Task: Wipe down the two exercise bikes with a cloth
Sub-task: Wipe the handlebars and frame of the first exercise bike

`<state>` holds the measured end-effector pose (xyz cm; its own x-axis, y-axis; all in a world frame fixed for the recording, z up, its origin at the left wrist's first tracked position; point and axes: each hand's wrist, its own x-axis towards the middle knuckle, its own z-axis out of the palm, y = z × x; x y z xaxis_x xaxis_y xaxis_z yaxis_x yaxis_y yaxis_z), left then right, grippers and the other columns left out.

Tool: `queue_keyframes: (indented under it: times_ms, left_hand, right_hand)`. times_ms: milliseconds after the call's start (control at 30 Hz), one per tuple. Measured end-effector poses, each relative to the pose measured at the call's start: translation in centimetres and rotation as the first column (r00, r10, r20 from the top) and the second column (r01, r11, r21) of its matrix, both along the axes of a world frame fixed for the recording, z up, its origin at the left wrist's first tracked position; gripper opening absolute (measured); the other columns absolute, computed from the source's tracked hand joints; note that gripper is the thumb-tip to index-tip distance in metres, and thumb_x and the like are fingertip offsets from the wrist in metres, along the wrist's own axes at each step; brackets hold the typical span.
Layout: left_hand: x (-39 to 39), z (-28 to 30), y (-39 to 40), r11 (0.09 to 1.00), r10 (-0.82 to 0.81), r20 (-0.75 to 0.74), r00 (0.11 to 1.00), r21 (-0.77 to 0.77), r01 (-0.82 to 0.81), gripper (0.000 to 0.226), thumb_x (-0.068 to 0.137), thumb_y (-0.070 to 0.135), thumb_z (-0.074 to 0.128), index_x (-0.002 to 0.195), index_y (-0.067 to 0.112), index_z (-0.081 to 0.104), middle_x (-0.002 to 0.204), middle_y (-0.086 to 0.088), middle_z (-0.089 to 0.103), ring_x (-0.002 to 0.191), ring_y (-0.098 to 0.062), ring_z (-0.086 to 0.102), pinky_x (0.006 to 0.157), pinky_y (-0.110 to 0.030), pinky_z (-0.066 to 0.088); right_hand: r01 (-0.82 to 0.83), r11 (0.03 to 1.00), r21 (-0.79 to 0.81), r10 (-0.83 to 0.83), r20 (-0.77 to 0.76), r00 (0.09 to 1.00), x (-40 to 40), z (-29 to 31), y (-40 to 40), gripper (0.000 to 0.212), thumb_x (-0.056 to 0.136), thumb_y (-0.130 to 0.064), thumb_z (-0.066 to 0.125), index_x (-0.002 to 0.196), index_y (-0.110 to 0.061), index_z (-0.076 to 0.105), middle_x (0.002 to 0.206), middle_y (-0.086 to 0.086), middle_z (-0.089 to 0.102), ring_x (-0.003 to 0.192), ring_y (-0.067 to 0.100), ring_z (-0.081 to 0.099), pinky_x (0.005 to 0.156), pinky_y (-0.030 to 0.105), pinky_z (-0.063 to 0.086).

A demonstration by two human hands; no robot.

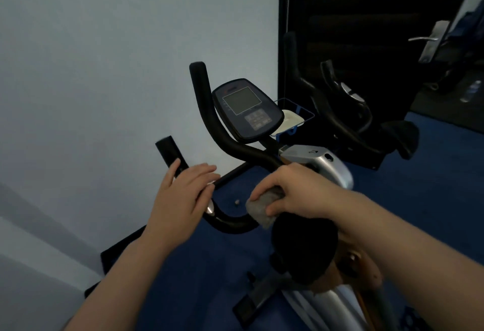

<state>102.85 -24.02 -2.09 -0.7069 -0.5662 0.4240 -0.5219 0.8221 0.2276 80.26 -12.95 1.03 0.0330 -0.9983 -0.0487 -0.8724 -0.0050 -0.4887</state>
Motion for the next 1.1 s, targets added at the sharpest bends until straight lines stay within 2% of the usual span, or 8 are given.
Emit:
queue_keyframes:
  times_ms: [200,300,400,533,700,800,1000,1100]
  left_hand:
    - [0.3,-0.6,-0.5,0.993,-0.115,-0.067,0.991,0.008,0.116,0.040,0.100,0.032,0.034,0.115,0.021,0.069,0.127,0.010,0.062,0.127,-0.008,0.049,0.122,-0.035,0.005]
    - [1.3,-0.6,-1.5,0.977,-0.212,-0.051,0.976,-0.003,0.213,0.039,0.101,0.034,0.034,0.119,0.021,0.067,0.131,0.011,0.060,0.133,-0.006,0.044,0.122,-0.034,0.008]
    - [2.6,0.0,-2.9,0.966,-0.257,-0.087,0.962,-0.007,0.258,0.040,0.100,0.033,0.036,0.121,0.018,0.067,0.133,0.007,0.059,0.135,-0.012,0.045,0.120,-0.033,0.015]
    - [3.4,1.8,-5.5,0.971,-0.236,-0.159,0.959,-0.076,0.226,0.038,0.101,0.029,0.037,0.124,0.017,0.064,0.139,0.004,0.055,0.139,-0.013,0.039,0.120,-0.035,0.013]
    - [4.0,3.0,-7.8,0.976,-0.213,-0.243,0.946,-0.002,0.219,0.039,0.101,0.022,0.037,0.135,0.016,0.055,0.146,0.006,0.045,0.141,-0.013,0.036,0.121,-0.033,0.014]
    - [3.9,2.3,-7.6,0.969,-0.190,-0.286,0.939,0.100,0.226,0.044,0.101,0.027,0.033,0.140,0.017,0.049,0.149,0.007,0.043,0.140,-0.005,0.034,0.122,-0.030,0.013]
    - [4.2,1.5,-7.2,0.937,-0.159,-0.435,0.886,0.216,0.274,0.040,0.102,0.029,0.038,0.140,0.024,0.051,0.147,0.014,0.044,0.137,0.002,0.034,0.113,-0.012,0.024]
    - [4.1,1.5,-7.6,0.914,-0.128,-0.521,0.844,0.269,0.304,0.034,0.103,0.015,0.044,0.132,0.029,0.057,0.139,0.018,0.052,0.130,0.004,0.043,0.107,-0.010,0.032]
  right_hand:
    - [0.044,0.999,0.008,-0.045,0.046,0.998,4.4,-0.8,0.9,0.039,0.078,-0.035,0.079,0.114,-0.045,0.067,0.106,-0.017,0.070,0.096,-0.001,0.058,0.077,0.009,0.042]
    - [0.198,0.980,0.010,-0.198,0.018,0.980,4.9,-0.5,1.7,0.041,0.080,-0.037,0.077,0.119,-0.043,0.065,0.112,-0.016,0.068,0.105,0.005,0.058,0.089,0.021,0.047]
    - [0.346,0.932,-0.112,-0.350,-0.016,0.937,8.5,-1.4,2.2,0.040,0.083,-0.046,0.070,0.122,-0.042,0.062,0.111,-0.014,0.069,0.103,0.008,0.062,0.087,0.024,0.046]
    - [0.571,0.714,-0.405,-0.543,0.195,0.817,14.6,-4.1,1.9,0.036,0.085,-0.036,0.072,0.121,-0.032,0.066,0.109,-0.013,0.070,0.094,0.007,0.065,0.084,0.024,0.052]
    - [0.749,0.478,-0.459,-0.616,0.433,0.659,17.6,-5.7,0.4,0.037,0.084,-0.030,0.074,0.120,-0.033,0.066,0.110,-0.022,0.067,0.097,-0.005,0.056,0.089,0.020,0.047]
    - [0.725,0.522,-0.449,-0.546,0.477,0.688,17.9,-4.2,-3.0,0.036,0.089,-0.031,0.070,0.124,-0.031,0.064,0.116,-0.019,0.065,0.100,-0.008,0.053,0.087,0.005,0.038]
    - [0.606,0.631,-0.485,-0.480,0.369,0.796,17.4,-4.2,-3.9,0.041,0.090,-0.030,0.069,0.130,-0.033,0.059,0.128,-0.023,0.058,0.112,-0.007,0.053,0.094,0.019,0.048]
    - [0.629,0.628,-0.457,-0.454,0.442,0.774,17.0,-2.9,-6.7,0.039,0.091,-0.029,0.067,0.129,-0.029,0.060,0.126,-0.017,0.060,0.107,-0.009,0.050,0.090,0.005,0.039]
